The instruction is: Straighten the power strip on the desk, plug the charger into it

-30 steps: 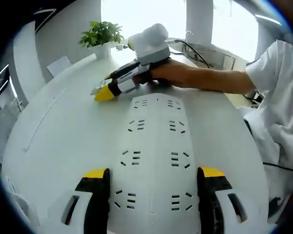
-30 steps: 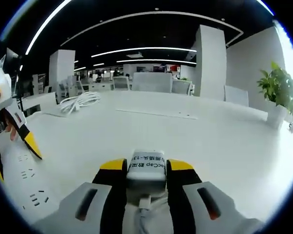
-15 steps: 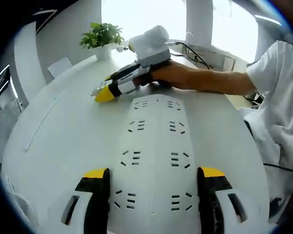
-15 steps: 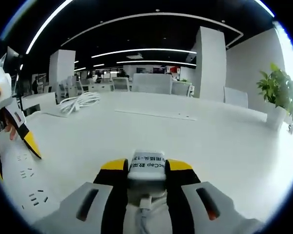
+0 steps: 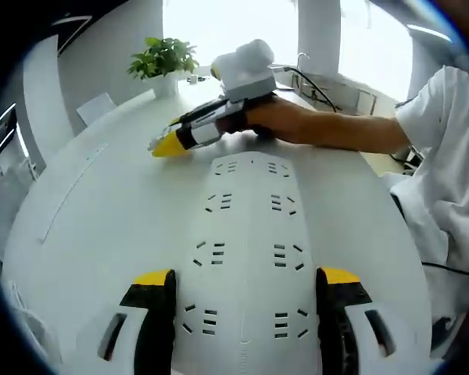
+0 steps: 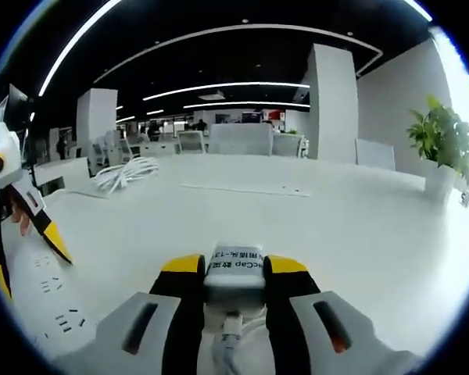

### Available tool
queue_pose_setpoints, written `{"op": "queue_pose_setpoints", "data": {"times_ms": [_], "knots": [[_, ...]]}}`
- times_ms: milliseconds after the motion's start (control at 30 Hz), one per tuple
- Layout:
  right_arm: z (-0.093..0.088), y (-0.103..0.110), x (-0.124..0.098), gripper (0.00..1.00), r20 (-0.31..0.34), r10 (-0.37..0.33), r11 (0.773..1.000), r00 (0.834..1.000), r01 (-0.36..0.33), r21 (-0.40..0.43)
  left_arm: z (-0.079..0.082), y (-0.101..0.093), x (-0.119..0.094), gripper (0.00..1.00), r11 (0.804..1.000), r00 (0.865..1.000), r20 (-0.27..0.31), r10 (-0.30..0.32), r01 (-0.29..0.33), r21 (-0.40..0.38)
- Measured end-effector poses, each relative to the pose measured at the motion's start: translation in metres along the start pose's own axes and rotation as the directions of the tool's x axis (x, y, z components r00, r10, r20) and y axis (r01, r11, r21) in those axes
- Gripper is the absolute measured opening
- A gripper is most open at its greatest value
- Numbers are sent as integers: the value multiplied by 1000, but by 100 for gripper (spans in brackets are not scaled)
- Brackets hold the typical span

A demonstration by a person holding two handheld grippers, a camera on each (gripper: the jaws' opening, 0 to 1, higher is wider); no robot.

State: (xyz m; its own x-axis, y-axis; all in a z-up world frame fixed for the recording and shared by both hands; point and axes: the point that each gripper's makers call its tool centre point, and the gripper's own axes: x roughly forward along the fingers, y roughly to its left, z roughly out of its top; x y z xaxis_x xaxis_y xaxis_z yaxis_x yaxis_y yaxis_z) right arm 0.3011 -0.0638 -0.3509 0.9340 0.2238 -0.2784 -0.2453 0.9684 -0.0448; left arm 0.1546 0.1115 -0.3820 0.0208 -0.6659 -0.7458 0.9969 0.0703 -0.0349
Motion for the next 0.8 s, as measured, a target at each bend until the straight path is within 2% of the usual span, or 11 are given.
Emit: {"op": "queue_pose_setpoints", "data": {"times_ms": [300,467,800], "knots": [[5,3,-8,29,21,25,999,999,-26,21,0,-1,0,74,1000,1000,0,2,-2,0],[6,5,-13,29,27,42,997,999,-44,58,0,-1,0,74,1000,1000,9,5,-5,-3],[18,15,-49,29,34,108,991,994,-110,71,0,-1,0,74,1000,1000,9,-2,2,3]]}}
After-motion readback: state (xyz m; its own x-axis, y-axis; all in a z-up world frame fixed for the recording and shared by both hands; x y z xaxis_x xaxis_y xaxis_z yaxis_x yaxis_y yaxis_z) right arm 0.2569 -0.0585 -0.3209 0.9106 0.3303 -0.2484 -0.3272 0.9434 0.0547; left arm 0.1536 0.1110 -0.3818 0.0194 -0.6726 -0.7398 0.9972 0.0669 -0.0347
